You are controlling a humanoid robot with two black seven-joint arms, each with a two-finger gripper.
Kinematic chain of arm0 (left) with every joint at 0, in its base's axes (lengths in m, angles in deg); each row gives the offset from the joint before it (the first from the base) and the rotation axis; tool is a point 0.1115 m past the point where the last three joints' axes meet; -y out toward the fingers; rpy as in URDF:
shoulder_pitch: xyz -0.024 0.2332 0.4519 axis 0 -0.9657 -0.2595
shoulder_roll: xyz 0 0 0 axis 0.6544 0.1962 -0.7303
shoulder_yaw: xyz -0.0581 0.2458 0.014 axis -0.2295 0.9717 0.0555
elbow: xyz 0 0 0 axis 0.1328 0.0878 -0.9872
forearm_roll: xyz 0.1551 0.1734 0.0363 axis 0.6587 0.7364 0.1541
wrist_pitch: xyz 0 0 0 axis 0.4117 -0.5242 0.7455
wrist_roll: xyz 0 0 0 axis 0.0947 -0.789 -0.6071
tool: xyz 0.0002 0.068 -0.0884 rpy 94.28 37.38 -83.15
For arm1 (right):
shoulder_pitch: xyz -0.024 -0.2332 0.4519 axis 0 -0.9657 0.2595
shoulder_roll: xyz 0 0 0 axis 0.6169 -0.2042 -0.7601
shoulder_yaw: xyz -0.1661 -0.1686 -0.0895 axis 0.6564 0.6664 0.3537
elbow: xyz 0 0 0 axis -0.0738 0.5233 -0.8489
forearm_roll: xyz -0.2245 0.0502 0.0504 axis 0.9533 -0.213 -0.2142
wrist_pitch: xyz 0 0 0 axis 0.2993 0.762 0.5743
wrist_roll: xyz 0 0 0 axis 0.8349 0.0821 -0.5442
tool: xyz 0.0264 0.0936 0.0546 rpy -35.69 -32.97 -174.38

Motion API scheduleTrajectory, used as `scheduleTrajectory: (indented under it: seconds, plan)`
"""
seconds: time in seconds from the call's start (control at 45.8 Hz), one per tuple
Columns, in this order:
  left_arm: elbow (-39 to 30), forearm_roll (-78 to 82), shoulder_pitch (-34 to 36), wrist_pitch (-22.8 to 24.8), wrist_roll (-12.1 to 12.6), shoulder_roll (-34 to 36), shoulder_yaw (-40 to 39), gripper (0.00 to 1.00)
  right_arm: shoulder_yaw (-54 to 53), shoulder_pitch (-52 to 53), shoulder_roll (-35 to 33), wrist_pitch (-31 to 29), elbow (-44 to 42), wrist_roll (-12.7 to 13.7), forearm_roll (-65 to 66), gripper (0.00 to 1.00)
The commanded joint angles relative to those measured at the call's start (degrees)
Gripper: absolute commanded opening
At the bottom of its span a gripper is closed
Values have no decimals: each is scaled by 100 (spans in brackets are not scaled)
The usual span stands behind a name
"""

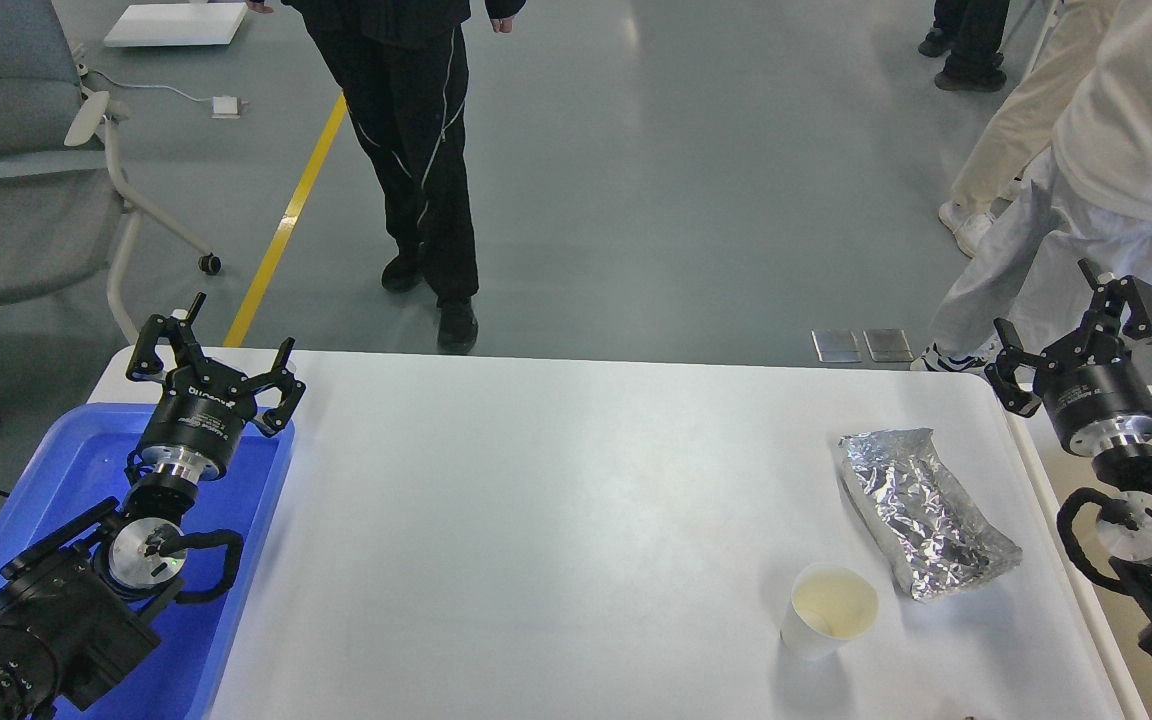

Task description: Tidy desktop

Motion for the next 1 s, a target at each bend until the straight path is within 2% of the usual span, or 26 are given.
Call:
scheduleTrajectory:
  seconds: [0.0, 0.676, 0.764, 0.982]
  plan:
    - [0, 0, 2, 0, 0, 1, 0, 100, -17, -7, 13, -10, 21, 0, -13, 100]
    - [0, 0, 2, 0, 0, -7, 0, 100, 88, 125, -399, -133, -14, 35, 48, 100]
    - [0, 0, -6, 0, 0, 1, 0, 100, 693, 282, -724, -133, -6, 35, 408, 100]
    - [0, 0, -6, 0, 0, 1, 0, 100, 3373, 1460, -1436, -116, 12, 35, 1446, 100]
